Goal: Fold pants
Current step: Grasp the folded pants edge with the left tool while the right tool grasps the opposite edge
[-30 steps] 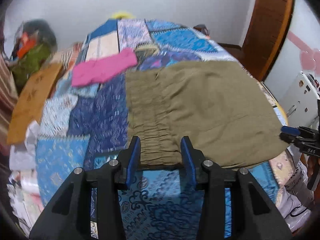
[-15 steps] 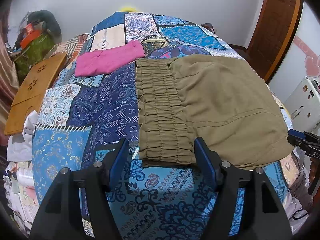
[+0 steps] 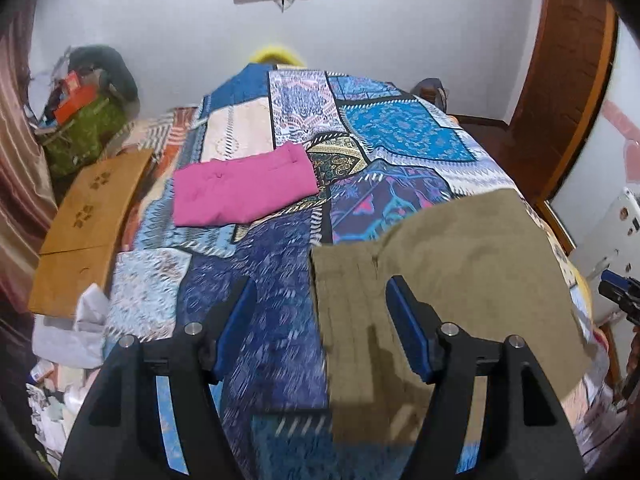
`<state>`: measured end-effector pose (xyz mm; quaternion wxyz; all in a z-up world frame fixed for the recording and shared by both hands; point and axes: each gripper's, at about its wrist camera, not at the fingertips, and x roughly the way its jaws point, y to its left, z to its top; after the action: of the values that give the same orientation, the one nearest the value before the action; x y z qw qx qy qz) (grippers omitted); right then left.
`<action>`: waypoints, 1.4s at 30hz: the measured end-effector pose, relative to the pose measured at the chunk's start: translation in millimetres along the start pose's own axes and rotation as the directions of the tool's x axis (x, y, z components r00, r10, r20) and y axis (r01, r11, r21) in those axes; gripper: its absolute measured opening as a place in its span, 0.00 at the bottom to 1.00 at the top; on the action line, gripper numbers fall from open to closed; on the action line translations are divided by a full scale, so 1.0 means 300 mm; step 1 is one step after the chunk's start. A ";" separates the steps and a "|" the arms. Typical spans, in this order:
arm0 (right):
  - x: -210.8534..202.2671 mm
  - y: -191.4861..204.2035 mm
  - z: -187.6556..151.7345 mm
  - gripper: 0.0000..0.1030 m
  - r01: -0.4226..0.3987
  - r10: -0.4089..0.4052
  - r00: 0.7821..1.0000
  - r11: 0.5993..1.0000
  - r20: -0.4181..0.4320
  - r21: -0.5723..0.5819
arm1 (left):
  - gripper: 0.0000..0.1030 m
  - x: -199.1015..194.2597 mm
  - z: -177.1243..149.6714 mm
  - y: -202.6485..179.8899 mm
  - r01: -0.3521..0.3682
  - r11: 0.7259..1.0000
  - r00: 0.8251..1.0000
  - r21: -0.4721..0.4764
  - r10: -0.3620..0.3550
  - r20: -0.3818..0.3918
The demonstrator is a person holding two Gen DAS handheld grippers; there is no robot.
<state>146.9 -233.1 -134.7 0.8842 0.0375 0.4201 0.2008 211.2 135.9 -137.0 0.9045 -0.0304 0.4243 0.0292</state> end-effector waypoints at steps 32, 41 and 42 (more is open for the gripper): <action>0.615 -0.118 0.325 0.46 0.091 -0.108 0.987 0.985 -0.115 -0.147 | 0.56 0.410 0.063 0.046 0.039 0.993 0.983 -0.110 -0.057 -0.172; 0.452 -0.030 0.375 0.46 0.033 -0.045 0.996 0.990 -0.083 -0.135 | 0.54 0.242 0.106 -0.030 0.039 0.999 0.995 -0.019 -0.041 -0.092; 0.429 -0.013 0.376 0.46 0.018 -0.028 0.997 0.990 -0.075 -0.139 | 0.54 0.220 0.111 -0.043 0.048 0.999 0.996 -0.013 -0.049 -0.079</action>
<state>306.8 -175.4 -156.6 0.8702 -0.0365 0.4391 0.2206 279.9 127.5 -166.1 0.8872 -0.0468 0.4590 0.0084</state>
